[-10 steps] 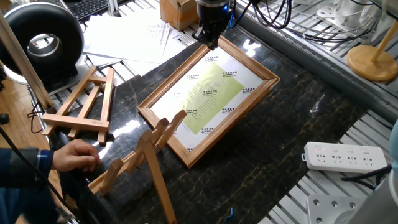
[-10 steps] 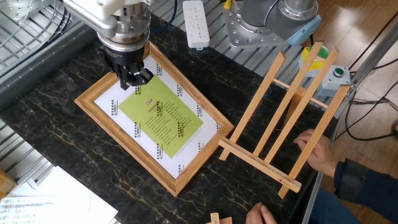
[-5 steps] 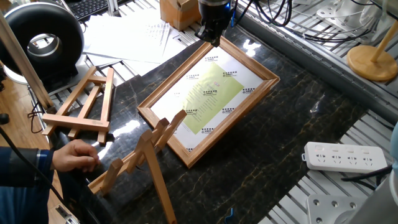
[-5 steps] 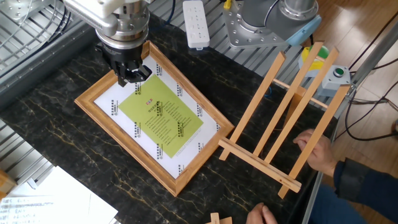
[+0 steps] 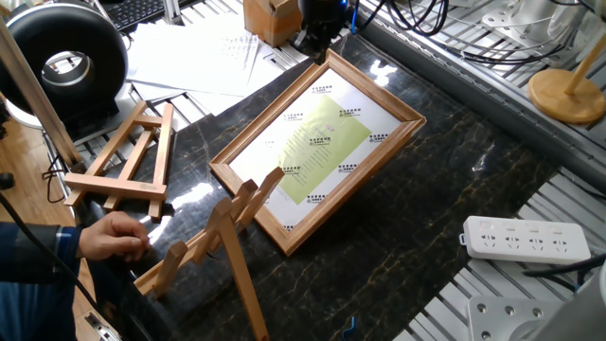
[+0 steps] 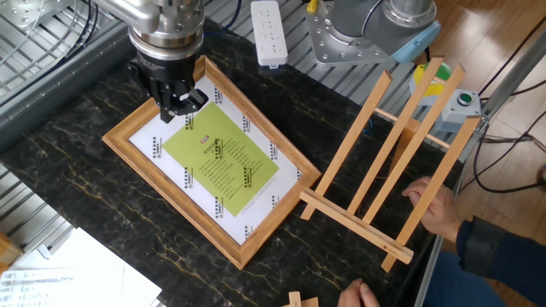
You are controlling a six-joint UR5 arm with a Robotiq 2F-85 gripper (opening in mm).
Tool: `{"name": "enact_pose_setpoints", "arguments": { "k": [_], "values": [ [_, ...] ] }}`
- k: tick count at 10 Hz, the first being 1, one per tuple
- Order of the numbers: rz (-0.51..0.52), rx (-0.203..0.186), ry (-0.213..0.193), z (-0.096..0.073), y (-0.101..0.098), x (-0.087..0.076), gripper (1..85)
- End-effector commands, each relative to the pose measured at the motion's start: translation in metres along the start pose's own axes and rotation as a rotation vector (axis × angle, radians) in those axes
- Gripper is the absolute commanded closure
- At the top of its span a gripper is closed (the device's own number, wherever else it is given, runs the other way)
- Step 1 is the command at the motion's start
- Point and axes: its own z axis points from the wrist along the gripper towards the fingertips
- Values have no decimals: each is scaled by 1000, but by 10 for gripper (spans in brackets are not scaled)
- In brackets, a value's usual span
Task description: Put the photo frame on the bracket
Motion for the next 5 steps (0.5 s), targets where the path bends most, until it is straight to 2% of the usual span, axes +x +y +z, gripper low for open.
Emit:
{"name": "enact_pose_setpoints", "arguments": {
  "k": [1,2,3,4,5],
  "values": [
    [-71,-57,-43,-5,14,-9,847],
    [-86,-65,-45,-5,16,-9,847],
    [-25,-93,-43,-5,23,-9,847],
    [26,-72,-35,-5,17,-8,847],
    [71,-36,-28,-4,8,-6,847]
  ]
}}
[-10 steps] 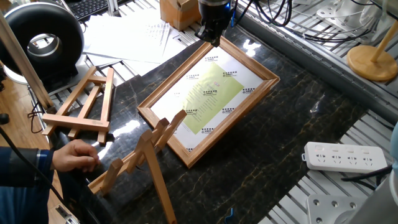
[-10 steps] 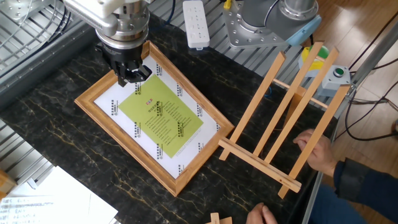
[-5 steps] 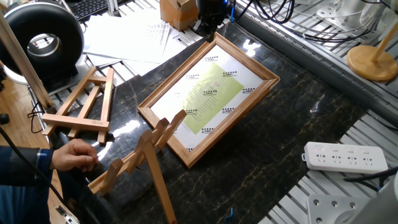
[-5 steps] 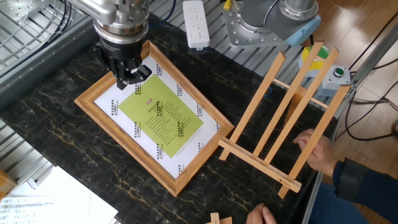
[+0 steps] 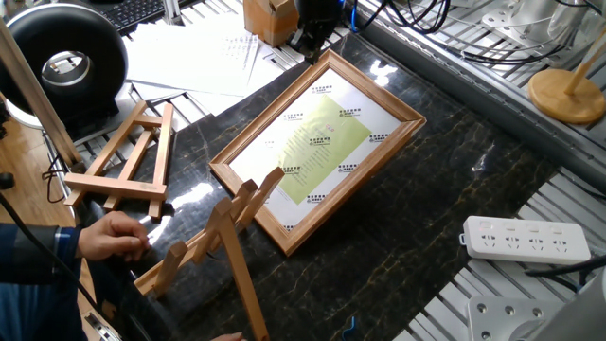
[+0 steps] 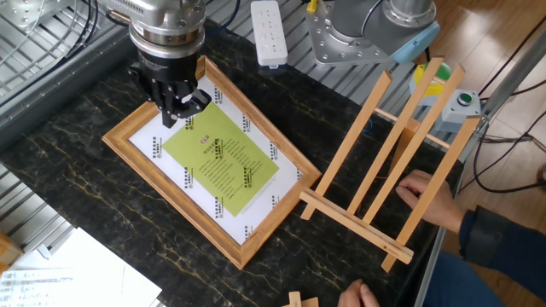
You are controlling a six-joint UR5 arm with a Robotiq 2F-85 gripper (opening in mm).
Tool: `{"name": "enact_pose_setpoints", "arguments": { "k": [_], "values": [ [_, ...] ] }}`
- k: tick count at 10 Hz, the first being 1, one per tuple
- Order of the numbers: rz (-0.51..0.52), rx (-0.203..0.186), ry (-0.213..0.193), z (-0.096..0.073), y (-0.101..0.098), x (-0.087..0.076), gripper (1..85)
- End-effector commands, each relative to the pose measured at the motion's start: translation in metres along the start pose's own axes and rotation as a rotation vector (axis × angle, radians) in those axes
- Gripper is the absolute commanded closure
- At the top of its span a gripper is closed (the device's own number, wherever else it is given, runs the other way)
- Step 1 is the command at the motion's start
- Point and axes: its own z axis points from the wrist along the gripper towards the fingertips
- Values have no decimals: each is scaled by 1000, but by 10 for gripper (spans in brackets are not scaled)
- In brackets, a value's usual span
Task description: Put the photo frame on the bracket
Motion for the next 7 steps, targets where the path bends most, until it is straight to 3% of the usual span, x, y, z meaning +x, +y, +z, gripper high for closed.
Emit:
{"name": "enact_pose_setpoints", "arguments": {
  "k": [1,2,4,6,7],
  "values": [
    [113,37,1,-2,-10,1,847],
    [121,79,-3,-3,-22,1,847],
    [134,92,6,-3,-25,3,847],
    [104,-17,54,-2,4,14,847],
    [78,-90,69,-3,23,17,847]
  ]
}}
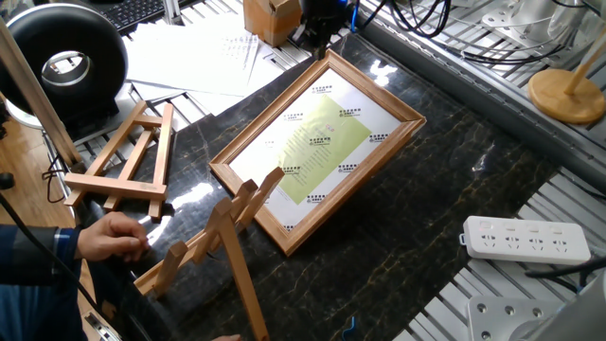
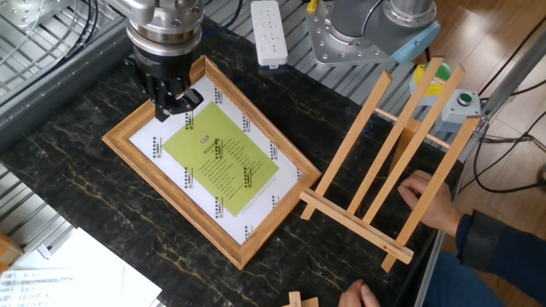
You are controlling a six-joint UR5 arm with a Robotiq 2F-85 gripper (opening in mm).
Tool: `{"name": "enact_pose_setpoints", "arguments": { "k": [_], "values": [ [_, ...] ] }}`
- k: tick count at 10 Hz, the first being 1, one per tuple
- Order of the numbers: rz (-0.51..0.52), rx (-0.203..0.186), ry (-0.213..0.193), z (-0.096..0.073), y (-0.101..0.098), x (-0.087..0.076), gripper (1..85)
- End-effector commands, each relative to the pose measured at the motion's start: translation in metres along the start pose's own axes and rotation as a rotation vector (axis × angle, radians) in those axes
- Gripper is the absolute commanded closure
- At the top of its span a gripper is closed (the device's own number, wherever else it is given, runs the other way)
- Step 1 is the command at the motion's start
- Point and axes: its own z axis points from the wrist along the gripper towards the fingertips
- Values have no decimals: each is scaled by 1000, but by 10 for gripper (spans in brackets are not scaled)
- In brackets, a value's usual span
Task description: Put the photo frame on the bracket
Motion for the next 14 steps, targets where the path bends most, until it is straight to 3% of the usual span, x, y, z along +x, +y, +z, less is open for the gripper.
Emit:
{"name": "enact_pose_setpoints", "arguments": {
  "k": [1,2,3,4,5,6,8,9,11,13,14],
  "values": [
    [-112,-163,67,-24,-11,12,847],
    [-190,-176,75,-32,-58,11,847],
    [-219,-209,76,-33,-83,13,847],
    [-195,-281,61,-29,-85,17,847],
    [-183,-323,35,-20,-86,16,843],
    [-154,-336,2,-11,-91,14,837],
    [32,-488,-24,-10,-63,6,847],
    [135,-527,-2,-8,-56,4,847],
    [34,-382,75,10,-87,29,847],
    [18,-348,139,11,-96,47,847],
    [11,-333,149,12,-100,49,847]
  ]
}}
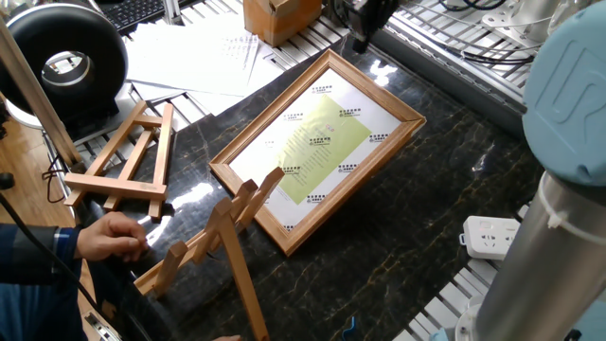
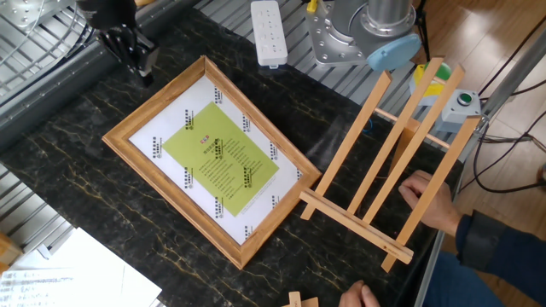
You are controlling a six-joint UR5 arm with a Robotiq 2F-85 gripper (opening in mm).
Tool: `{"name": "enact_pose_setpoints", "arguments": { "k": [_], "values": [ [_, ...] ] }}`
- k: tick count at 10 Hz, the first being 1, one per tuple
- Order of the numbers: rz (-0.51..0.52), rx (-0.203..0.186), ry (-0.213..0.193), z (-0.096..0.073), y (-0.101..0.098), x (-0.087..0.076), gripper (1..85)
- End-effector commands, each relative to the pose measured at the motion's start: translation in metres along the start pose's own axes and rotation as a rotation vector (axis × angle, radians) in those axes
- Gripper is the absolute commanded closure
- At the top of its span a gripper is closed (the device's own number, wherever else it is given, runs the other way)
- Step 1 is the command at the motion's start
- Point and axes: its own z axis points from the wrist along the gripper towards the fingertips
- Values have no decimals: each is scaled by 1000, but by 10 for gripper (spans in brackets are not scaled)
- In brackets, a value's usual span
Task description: Put the photo frame on the bracket
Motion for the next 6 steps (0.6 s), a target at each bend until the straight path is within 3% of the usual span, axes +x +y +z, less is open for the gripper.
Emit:
{"name": "enact_pose_setpoints", "arguments": {
  "k": [1,2,3,5,6],
  "values": [
    [47,69,30,0,-22,9,847],
    [96,105,21,-1,-31,8,847],
    [134,99,9,-1,-30,5,847],
    [156,85,-76,-1,-28,-17,847],
    [189,-16,-91,-1,-2,-23,847]
  ]
}}
